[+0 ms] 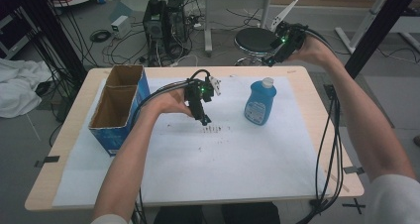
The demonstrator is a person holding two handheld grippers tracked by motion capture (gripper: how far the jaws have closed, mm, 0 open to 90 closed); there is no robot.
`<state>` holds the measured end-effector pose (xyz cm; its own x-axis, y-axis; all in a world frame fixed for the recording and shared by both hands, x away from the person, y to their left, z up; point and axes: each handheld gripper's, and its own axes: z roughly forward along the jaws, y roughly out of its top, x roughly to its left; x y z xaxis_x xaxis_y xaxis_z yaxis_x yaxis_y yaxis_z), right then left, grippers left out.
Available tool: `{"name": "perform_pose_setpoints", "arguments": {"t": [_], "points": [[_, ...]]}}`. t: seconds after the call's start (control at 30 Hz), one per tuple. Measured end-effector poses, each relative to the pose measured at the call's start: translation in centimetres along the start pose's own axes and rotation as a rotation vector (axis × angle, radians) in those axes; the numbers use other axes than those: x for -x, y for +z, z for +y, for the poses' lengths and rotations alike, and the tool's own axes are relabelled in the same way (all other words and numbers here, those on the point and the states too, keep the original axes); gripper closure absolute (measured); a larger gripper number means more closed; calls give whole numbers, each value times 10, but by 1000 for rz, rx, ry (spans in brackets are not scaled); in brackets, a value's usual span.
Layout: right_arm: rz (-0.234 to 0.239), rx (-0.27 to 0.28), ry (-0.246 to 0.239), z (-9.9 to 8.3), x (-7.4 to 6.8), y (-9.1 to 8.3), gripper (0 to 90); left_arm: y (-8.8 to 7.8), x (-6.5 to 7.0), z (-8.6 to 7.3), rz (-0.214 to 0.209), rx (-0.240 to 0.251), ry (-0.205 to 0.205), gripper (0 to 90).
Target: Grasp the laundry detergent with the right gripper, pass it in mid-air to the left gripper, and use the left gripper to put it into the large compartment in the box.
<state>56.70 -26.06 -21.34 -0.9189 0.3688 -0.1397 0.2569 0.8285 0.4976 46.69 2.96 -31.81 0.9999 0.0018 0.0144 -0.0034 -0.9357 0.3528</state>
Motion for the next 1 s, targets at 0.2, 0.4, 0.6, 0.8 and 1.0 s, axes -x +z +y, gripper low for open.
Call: {"name": "perform_pose_setpoints", "arguments": {"t": [0.2,0.4,0.6,0.8,1.0], "points": [[0,22,28,-3,-11,-13,137,-1,0,-2,-4,-4,-14,105],[4,34,54,-7,-25,-19,137,-1,-1,-3,-2,-7,-6,105],[-3,33,68,-12,-42,-19,137,0,0,-3,0,0,-15,105],[4,27,85,-19,-56,-16,136,0,0,-3,-4,-2,-16,105],[-9,22,98,-26,-70,-12,136,0,1,-2,-3,3,-13,105]]}}
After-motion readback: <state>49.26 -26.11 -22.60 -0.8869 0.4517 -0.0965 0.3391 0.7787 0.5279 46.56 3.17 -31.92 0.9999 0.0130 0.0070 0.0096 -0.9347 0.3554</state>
